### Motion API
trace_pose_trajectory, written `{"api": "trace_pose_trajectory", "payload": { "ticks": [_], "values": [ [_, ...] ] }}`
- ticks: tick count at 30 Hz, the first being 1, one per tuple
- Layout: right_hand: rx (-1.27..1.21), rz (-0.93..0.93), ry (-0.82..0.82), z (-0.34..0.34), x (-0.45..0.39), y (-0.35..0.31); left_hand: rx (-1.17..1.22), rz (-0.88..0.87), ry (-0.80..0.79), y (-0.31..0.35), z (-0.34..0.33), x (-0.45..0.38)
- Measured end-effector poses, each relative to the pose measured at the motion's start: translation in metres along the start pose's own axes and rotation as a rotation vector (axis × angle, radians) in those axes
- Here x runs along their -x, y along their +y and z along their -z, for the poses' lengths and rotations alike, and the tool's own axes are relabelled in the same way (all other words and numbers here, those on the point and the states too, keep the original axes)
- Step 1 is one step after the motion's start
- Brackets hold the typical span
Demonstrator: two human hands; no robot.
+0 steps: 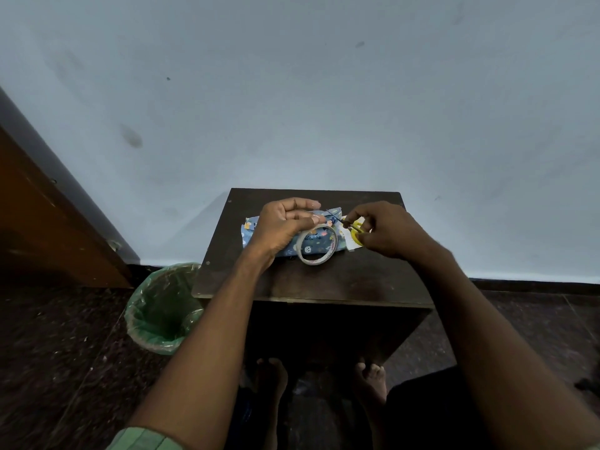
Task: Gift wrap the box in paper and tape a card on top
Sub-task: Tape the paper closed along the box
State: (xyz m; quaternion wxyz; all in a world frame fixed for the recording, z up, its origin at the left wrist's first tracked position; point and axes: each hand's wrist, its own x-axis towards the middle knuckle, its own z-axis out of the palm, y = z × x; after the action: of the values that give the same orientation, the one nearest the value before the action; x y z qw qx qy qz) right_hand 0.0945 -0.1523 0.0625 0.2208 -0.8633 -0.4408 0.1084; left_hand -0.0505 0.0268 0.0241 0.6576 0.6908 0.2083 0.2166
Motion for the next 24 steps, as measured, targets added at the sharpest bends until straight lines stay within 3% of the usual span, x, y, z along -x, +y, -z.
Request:
{"api": "trace_pose_trajectory", "payload": {
  "ticks": [24],
  "values": [
    [-0.039, 0.073, -0.069, 0.002, -0.019, -0.012, -0.147, -0.052, -0.039, -0.008, -0.001, -0.007]
  ]
}}
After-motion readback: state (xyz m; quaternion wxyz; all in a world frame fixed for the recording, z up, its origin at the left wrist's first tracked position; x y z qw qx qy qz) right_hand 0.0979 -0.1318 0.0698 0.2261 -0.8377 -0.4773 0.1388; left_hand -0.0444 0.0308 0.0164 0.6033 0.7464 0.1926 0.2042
